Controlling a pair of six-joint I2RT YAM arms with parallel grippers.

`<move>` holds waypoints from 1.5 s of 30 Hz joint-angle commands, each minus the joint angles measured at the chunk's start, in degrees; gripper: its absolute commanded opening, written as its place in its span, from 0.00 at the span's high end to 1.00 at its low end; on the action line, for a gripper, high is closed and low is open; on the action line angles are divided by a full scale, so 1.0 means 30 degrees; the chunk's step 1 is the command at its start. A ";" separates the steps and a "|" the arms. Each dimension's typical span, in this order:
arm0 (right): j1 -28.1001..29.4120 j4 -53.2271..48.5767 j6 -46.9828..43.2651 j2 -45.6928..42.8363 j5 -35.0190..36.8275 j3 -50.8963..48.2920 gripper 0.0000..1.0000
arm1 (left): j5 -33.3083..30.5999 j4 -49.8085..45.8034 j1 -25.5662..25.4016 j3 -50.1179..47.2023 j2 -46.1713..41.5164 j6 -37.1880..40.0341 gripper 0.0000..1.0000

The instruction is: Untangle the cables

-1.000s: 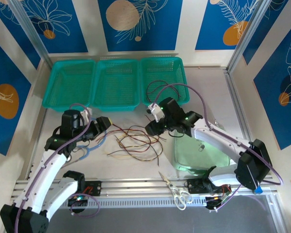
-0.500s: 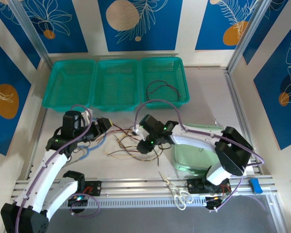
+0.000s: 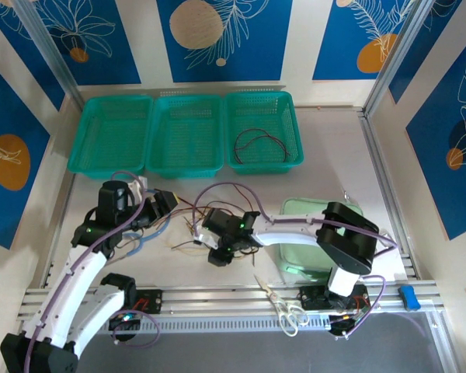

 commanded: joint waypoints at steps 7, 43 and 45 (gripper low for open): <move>-0.0137 0.0077 -0.1247 0.1963 0.0983 0.1330 0.67 | 0.0539 -0.0201 -0.0048 -0.0490 -0.0628 -0.0327 0.23; -0.4279 0.2113 -0.1031 -1.2672 -0.0475 -0.1733 1.00 | 0.1221 -0.1373 0.0056 0.5589 0.1625 0.0680 0.22; -0.5184 0.2509 -0.0833 -1.3703 -0.1191 -0.1546 1.00 | 0.1180 -0.1226 0.0071 0.5442 0.1606 0.0495 0.22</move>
